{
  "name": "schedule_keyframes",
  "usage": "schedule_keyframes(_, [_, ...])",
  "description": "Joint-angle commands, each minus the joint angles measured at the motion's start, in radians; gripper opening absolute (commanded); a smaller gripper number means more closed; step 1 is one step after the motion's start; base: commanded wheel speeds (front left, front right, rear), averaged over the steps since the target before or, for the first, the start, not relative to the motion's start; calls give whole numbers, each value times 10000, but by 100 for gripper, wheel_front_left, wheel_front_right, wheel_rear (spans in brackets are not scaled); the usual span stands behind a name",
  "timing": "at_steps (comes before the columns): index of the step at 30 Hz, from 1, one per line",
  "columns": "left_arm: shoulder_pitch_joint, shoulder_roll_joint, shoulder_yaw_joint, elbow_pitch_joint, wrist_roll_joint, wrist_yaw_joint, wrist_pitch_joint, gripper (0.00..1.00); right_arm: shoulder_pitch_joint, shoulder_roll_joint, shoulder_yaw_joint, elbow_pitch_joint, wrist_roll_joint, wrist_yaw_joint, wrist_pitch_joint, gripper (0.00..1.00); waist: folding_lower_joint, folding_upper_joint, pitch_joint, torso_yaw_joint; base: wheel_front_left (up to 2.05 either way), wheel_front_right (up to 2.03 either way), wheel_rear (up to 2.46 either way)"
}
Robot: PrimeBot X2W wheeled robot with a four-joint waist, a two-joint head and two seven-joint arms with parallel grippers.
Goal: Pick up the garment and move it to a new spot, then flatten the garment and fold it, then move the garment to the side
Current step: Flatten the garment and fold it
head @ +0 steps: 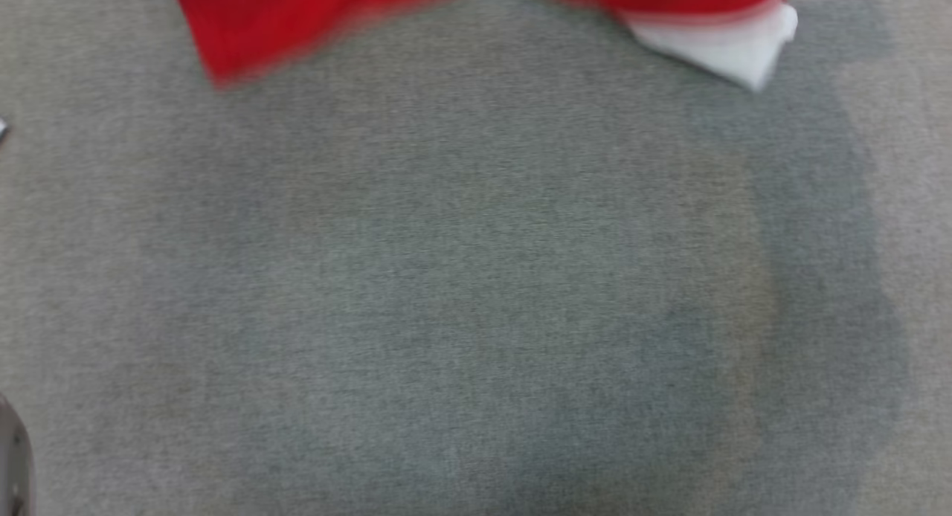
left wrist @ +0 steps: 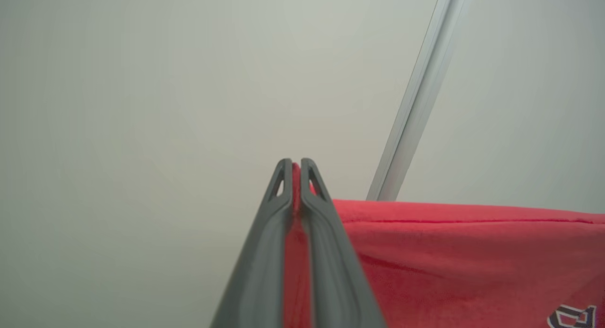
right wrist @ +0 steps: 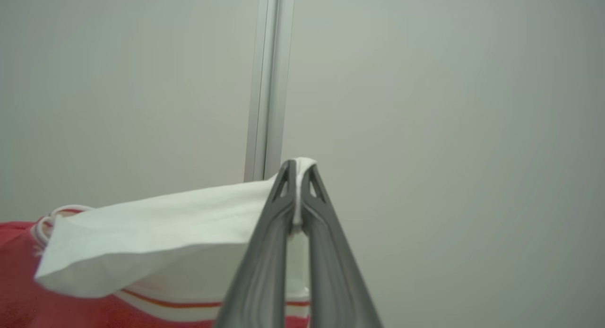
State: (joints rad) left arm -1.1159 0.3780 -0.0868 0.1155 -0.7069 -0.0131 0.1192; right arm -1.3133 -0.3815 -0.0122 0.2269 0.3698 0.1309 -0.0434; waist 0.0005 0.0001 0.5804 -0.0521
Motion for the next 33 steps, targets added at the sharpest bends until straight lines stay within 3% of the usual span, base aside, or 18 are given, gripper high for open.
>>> schedule_keyframes(1, [-264, 19, -45, 97, 96, -113, -171, 0, -196, -180, 16, 95, -97, -1, -282, 0, -5, -1, 36, 127, 0, 0, 0])
schedule_keyframes(4, [-853, -59, -183, 386, 297, -497, -824, 0, -776, -447, 308, 287, -218, -1, -1360, 0, -5, -1, -196, 213, 0, 0, 0])
schedule_keyframes(7, [-807, -44, -442, 538, 488, -717, -1277, 0, -471, -664, 683, 334, -252, -1, -1717, 0, -5, -1, -329, 263, 0, 0, 0])
schedule_keyframes(13, [875, -105, -1108, 1011, 660, -995, -1977, 0, 1655, -1316, 1871, 671, 239, -2, -1517, 0, -5, -1, -545, 172, 0, 0, 0])
schedule_keyframes(17, [2601, -188, -1782, 1746, 835, -1087, -2507, 0, 3838, -1336, 2397, 978, 1029, -1, -1275, 0, -5, -1, -954, 86, 0, 0, 0])
schedule_keyframes(25, [6276, -611, -2590, 3156, 249, -1063, -2572, 0, 8131, -1182, 2100, 779, 2523, -1, 498, 0, -5, -1, -2334, -120, 0, 0, 0])
schedule_keyframes(33, [9434, -904, -2639, 2527, -589, -520, -2243, 0, 11896, 41, 219, -1033, 2404, -1, 3128, 0, -5, -1, -3642, -51, 0, 0, 0])
